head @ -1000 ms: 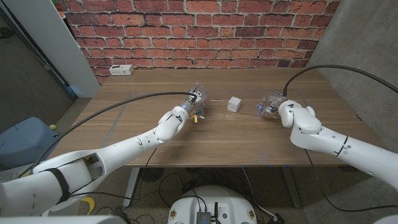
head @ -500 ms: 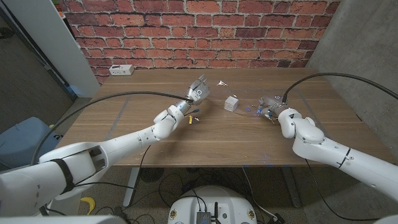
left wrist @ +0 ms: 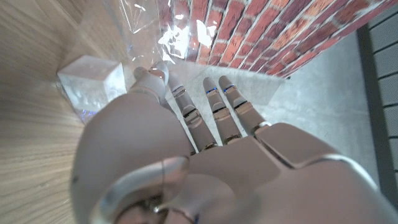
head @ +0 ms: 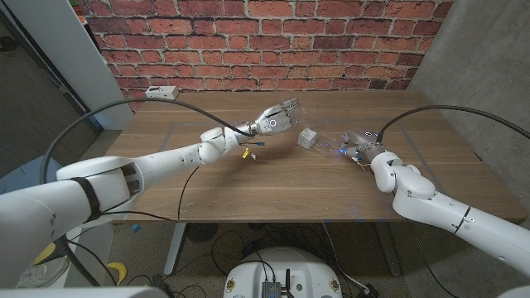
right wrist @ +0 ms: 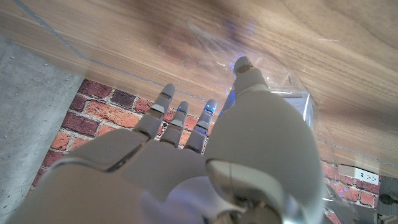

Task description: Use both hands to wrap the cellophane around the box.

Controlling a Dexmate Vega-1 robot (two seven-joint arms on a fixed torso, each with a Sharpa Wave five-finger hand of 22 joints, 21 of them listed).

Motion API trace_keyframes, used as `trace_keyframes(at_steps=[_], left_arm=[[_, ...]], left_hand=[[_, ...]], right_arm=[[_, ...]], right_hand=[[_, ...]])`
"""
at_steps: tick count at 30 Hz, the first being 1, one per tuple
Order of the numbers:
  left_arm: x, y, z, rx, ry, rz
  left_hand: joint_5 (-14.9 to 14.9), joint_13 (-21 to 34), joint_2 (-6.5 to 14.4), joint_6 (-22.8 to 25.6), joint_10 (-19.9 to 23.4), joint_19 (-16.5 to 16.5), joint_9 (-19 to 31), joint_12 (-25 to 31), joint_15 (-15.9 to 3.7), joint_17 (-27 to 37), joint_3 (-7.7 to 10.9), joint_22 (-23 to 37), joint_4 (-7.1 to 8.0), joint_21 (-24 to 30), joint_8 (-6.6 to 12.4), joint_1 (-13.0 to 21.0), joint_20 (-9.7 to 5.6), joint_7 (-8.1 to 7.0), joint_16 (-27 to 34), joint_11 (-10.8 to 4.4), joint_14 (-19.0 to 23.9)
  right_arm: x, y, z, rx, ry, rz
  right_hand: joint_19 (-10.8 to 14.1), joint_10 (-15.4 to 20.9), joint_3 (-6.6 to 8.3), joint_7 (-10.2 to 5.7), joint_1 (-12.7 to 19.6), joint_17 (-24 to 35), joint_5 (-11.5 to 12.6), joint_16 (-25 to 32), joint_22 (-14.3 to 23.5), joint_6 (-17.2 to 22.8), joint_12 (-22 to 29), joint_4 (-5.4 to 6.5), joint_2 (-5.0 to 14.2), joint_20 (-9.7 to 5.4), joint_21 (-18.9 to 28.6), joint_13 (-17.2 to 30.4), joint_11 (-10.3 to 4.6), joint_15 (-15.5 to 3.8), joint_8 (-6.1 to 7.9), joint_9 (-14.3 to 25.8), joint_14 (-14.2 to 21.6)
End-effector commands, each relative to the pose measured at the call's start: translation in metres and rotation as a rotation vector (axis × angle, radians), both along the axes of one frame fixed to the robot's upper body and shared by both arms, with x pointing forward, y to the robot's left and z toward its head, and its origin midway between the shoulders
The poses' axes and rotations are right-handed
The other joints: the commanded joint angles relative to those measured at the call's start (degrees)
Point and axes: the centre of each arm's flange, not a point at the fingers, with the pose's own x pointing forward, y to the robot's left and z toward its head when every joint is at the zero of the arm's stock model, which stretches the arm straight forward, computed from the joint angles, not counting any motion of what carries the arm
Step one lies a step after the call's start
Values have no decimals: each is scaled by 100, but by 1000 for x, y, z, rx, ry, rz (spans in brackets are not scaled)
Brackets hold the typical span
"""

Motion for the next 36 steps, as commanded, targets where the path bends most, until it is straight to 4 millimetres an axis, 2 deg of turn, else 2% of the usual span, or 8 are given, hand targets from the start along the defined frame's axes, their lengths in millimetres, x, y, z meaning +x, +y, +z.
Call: trace_keyframes(at_steps=[1, 4, 8, 18, 23, 29, 36], left_arm=[[3, -22, 10, 244, -6, -69], [7, -29, 13, 261, -1, -60], [16, -40, 15, 263, 5, -35], [38, -77, 31, 182, 67, 69], [36, -93, 39, 199, 67, 83], [28, -108, 45, 280, 31, 64], [18, -112, 42, 356, 5, 3]], left_hand=[[29, 29, 27, -51, 83, 7, 14, 33, -1030, 26, -50, 26, -18, 25, 13, 68, -52, 5, 26, 6, 77], [33, 37, 24, -51, 99, 10, 14, 35, -1030, 27, -69, 26, -22, 24, 16, 85, -60, 6, 22, 5, 87], [38, 47, 26, -49, 117, 14, 14, 36, -1029, 28, -92, 26, -24, 23, 21, 103, -61, 8, 19, 4, 100], [50, 68, 29, -47, 137, 40, 11, 30, -1033, 32, -152, 27, -29, 27, 29, 150, -59, 12, 12, 9, 148], [51, 78, 36, -69, 128, 28, 7, 20, -1032, 33, -180, 30, -28, 21, 22, 176, -44, 15, 4, 10, 168], [50, 87, 36, -74, 115, 5, 26, 8, -1034, 30, -206, 35, -31, 12, 36, 201, -66, 15, -16, 9, 158], [60, 104, 19, -44, 103, 9, 65, -5, -1042, 20, -241, 38, -58, 12, 84, 277, -108, 17, -52, 10, 143]], right_arm=[[-1, -2, -14, 30, 11, 12], [-1, -4, -17, 40, 17, 9], [-2, -8, -20, 53, 26, 2], [-1, -15, -26, 88, 54, -12], [0, -16, -26, 88, 55, -21], [3, -15, -27, 98, 56, -19], [6, -15, -30, 112, 58, -20]], right_hand=[[52, 18, 46, 5, 63, 6, -16, 2, 12, 53, -32, -14, -7, -13, 28, -3, -10, -565, -37, 19, 61], [55, 17, 49, 24, 56, 8, -29, -7, 12, 51, -44, -9, -7, -12, 25, -3, -34, -556, -54, 20, 49], [59, 18, 52, 49, 46, 9, -49, -16, 12, 60, -60, -4, -14, -7, 20, -3, 9, -551, -74, 21, 44], [68, 36, 31, 129, -10, 8, -95, -32, 12, 173, -91, 14, -69, 12, 10, -2, 45, -521, -81, 25, 47], [68, 45, 14, 216, -67, 10, -120, -42, 12, 268, -113, 38, -95, 29, 0, -1, 58, -502, -75, 29, 50], [67, 45, 18, 223, -81, 12, -129, -48, 13, 275, -126, 45, -91, 24, -5, 0, 63, -507, -90, 31, 47], [69, 43, 28, 228, -87, 13, -141, -55, 13, 272, -146, 46, -87, 17, -11, 1, 63, -511, -115, 34, 50]])
